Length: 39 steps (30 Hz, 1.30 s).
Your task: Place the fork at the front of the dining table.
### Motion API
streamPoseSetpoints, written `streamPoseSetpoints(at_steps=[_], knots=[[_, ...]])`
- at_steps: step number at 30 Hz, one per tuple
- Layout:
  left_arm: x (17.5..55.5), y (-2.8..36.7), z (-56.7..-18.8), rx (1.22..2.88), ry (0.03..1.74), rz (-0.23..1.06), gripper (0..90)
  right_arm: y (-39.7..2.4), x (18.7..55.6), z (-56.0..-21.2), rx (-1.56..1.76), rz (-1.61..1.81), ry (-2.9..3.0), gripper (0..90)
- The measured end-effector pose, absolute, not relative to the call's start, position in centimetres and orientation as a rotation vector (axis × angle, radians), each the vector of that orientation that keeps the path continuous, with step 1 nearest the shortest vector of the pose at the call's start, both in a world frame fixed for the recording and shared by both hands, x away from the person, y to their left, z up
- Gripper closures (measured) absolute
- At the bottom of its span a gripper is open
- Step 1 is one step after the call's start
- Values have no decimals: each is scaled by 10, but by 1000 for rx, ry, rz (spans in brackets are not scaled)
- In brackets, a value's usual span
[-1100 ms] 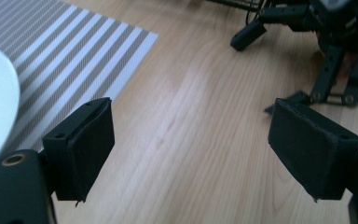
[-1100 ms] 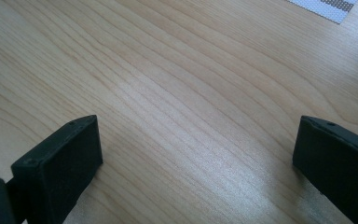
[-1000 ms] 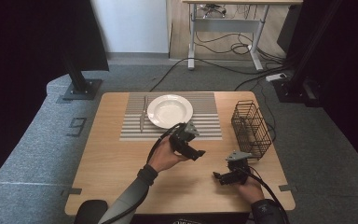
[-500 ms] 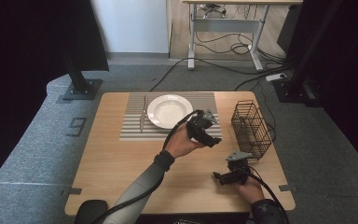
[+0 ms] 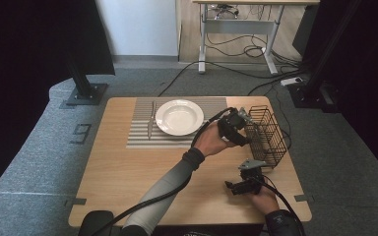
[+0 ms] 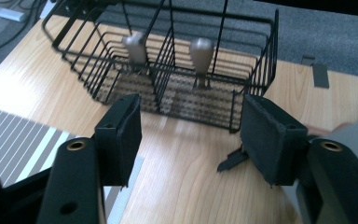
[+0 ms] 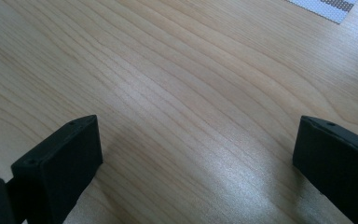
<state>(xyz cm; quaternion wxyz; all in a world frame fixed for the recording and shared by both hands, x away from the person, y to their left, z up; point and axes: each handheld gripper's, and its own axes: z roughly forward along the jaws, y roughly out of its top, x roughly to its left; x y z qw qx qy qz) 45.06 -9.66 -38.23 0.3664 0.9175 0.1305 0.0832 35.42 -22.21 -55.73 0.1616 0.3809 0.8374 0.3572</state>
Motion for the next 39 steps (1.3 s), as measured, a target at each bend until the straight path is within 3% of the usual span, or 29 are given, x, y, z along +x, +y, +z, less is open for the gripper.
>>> streamPoseSetpoints(at_steps=[14, 24, 26, 39], knots=[[459, -132, -384, 2369, 371, 162, 514, -222, 354, -557, 1089, 1017, 2391, 6], [464, -136, -390, 2374, 445, 129, 747, -222, 354, -557, 1088, 1017, 2391, 6], [465, -135, -390, 2363, 445, 82, 763, -222, 354, -557, 1089, 1017, 2391, 6], [459, -133, -374, 2328, 392, 132, 774, -222, 354, -557, 1093, 1018, 2391, 6]])
